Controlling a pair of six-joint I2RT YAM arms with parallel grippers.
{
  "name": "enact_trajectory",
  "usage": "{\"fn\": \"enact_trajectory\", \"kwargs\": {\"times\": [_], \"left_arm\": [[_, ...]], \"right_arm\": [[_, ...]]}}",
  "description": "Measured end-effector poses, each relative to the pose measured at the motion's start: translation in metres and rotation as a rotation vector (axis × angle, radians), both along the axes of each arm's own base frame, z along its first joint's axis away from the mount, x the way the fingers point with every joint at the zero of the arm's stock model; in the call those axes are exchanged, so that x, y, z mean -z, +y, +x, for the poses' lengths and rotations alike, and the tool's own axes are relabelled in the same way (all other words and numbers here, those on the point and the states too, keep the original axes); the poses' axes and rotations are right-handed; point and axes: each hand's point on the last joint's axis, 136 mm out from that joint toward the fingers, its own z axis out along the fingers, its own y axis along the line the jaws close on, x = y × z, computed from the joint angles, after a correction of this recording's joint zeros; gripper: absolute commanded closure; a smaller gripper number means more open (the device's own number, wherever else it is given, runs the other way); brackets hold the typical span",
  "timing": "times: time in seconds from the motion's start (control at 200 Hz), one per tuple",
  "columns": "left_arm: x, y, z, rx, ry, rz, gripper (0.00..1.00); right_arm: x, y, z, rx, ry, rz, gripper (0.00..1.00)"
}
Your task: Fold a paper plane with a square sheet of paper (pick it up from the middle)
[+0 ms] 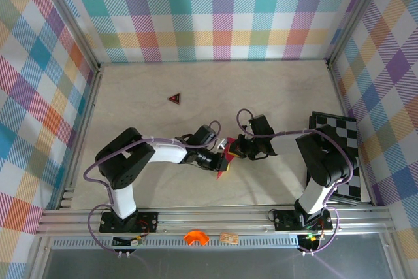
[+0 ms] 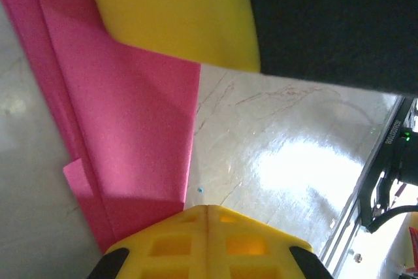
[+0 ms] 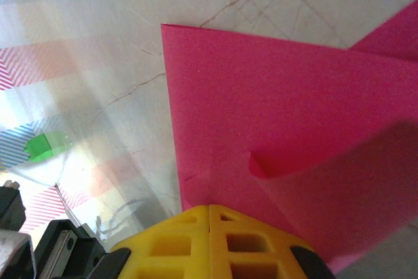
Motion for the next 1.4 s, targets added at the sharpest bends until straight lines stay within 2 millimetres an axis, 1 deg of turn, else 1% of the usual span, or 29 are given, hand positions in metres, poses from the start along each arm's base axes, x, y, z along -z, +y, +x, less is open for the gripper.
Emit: {"fn": "enact_trajectory", "kwargs": {"times": [0.095, 0.235, 0.285, 0.4, 0.465, 0.535, 0.63, 0.7, 0.75, 0.835, 0.905, 0.97, 1.03, 1.08, 1.185, 1.315, 1.4], "left_arm": [[0.0, 0.008, -0.01, 0.018, -0.009, 0.003, 1.0], [0.001, 0.024, -0.032, 0.048, -0.02, 0.02, 1.0], [0.002, 0.033, -0.043, 0.061, -0.002, 0.039, 1.0], [0.003, 0.046, -0.062, 0.092, 0.006, 0.064, 1.0], [0.003, 0.055, -0.068, 0.096, 0.007, 0.092, 1.0], [-0.001, 0.062, -0.07, 0.089, -0.006, 0.115, 1.0], [-0.014, 0.062, -0.063, 0.068, -0.049, 0.097, 1.0], [-0.024, 0.057, -0.053, 0.045, -0.079, 0.076, 1.0], [-0.03, 0.051, -0.043, 0.026, -0.096, 0.061, 1.0], [-0.04, 0.035, -0.021, -0.006, -0.121, 0.024, 1.0], [-0.043, 0.021, -0.002, -0.032, -0.138, 0.001, 1.0], [-0.04, 0.012, 0.012, -0.048, -0.138, -0.006, 1.0], [-0.033, 0.004, 0.023, -0.056, -0.133, -0.002, 1.0], [-0.024, 0.0, 0.027, -0.058, -0.126, 0.007, 1.0], [-0.002, 0.002, 0.03, -0.069, -0.103, 0.056, 1.0], [0.0, 0.0, 0.03, -0.07, -0.109, 0.042, 1.0], [0.0, 0.001, 0.029, -0.069, -0.125, 0.027, 1.0]], "right_arm": [[0.0, 0.0, 0.0, 0.001, 0.0, -0.001, 0.98], [0.0, 0.001, -0.001, -0.003, 0.0, 0.0, 0.97], [0.0, 0.001, -0.001, -0.002, 0.0, -0.001, 0.98], [0.0, 0.001, 0.0, -0.003, 0.0, -0.001, 0.97], [0.0, 0.001, 0.0, -0.002, 0.001, -0.002, 0.98], [0.0, 0.001, 0.0, -0.003, 0.001, -0.002, 0.97], [0.0, 0.001, 0.0, -0.002, 0.001, -0.002, 0.98], [0.0, 0.001, 0.0, -0.003, 0.001, -0.002, 0.98], [0.0, 0.001, 0.0, -0.003, 0.001, -0.002, 0.98], [0.0, 0.001, 0.0, -0.003, 0.001, -0.002, 0.98], [0.0, 0.001, 0.0, -0.003, 0.001, -0.002, 0.98], [0.0, 0.001, 0.0, -0.003, 0.0, -0.002, 0.98], [0.0, 0.001, 0.0, -0.003, 0.001, -0.001, 0.97], [0.0, 0.001, 0.0, -0.003, 0.001, -0.001, 0.97], [-0.001, 0.001, 0.0, -0.003, -0.001, -0.001, 0.97], [-0.002, 0.0, 0.0, 0.002, -0.005, -0.007, 0.96], [-0.002, -0.002, 0.0, 0.008, -0.003, -0.016, 0.94]]}}
